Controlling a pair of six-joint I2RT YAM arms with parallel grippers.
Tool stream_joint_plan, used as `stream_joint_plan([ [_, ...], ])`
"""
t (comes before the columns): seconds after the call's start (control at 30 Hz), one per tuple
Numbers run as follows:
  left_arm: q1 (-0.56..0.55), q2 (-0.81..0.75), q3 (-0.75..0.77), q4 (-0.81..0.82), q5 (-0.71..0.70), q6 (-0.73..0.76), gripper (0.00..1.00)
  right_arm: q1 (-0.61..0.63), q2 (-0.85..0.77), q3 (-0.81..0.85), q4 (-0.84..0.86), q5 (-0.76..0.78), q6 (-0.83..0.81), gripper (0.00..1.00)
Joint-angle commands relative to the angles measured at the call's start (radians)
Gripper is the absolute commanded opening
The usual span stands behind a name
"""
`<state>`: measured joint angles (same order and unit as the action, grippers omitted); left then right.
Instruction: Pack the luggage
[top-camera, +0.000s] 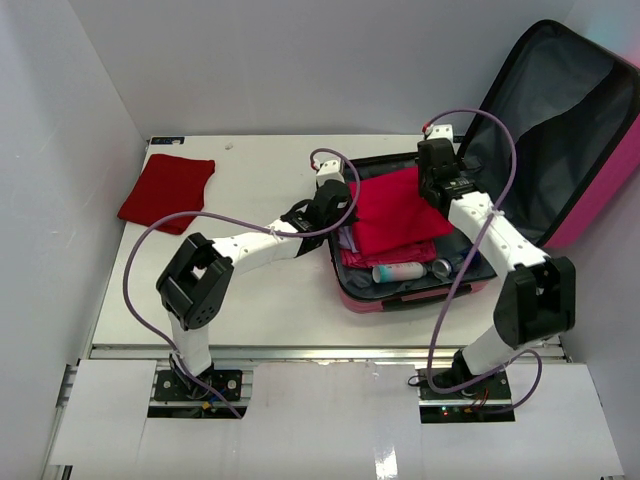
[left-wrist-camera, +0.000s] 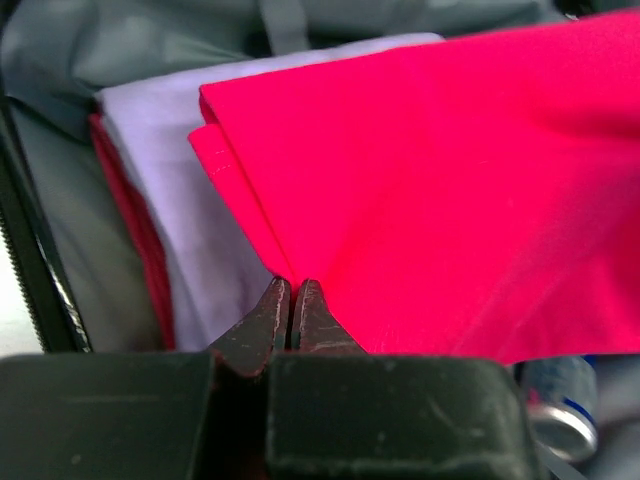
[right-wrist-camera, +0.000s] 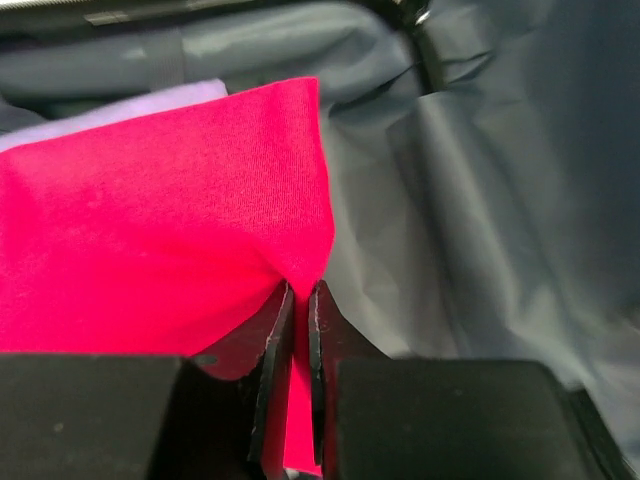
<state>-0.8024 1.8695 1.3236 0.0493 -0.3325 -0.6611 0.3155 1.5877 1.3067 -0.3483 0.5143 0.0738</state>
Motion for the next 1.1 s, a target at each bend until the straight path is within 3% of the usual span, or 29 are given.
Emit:
stream_joint_plan([
  [0.0,0.003,0.022,0.026,0.036,-0.075,0.021,0.0,-0.029,0.096,0.021,0.086,-0.01,-0.005,0.14],
  [0.07,0.003,0.026,0.023,0.049,-0.07,0.029,0.0,-0.031,0.123,0.023,0.083,-0.015,-0.006,0.2],
  [0.13,0.003,0.023,0.019,0.054,-0.064,0.043,0.06,-0.036,0.136,0.025,0.081,-0.024,-0.004,0.33],
  [0.2,0.004,0.017,0.023,0.057,-0.074,0.06,0.33,-0.042,0.132,0.03,0.074,-0.05,0.001,0.49],
  [0.27,0.005,0.016,0.047,0.045,-0.101,0.084,0.55,-0.044,0.12,0.04,0.068,-0.075,0.001,0.57],
  [0.37,0.02,0.032,0.106,-0.017,-0.126,0.113,0.64,-0.049,0.097,0.074,0.041,-0.082,-0.006,0.63],
  [0.53,0.061,0.062,0.163,-0.043,-0.103,0.135,0.69,-0.067,0.097,0.16,0.012,-0.194,-0.026,0.7],
  [0.87,0.078,0.209,0.281,-0.088,-0.008,0.209,0.69,-0.108,0.277,0.321,-0.048,-0.381,-0.067,0.78],
  [1.07,0.078,0.255,0.274,-0.037,0.069,0.219,0.61,-0.133,0.338,0.293,-0.057,-0.445,-0.064,0.79],
])
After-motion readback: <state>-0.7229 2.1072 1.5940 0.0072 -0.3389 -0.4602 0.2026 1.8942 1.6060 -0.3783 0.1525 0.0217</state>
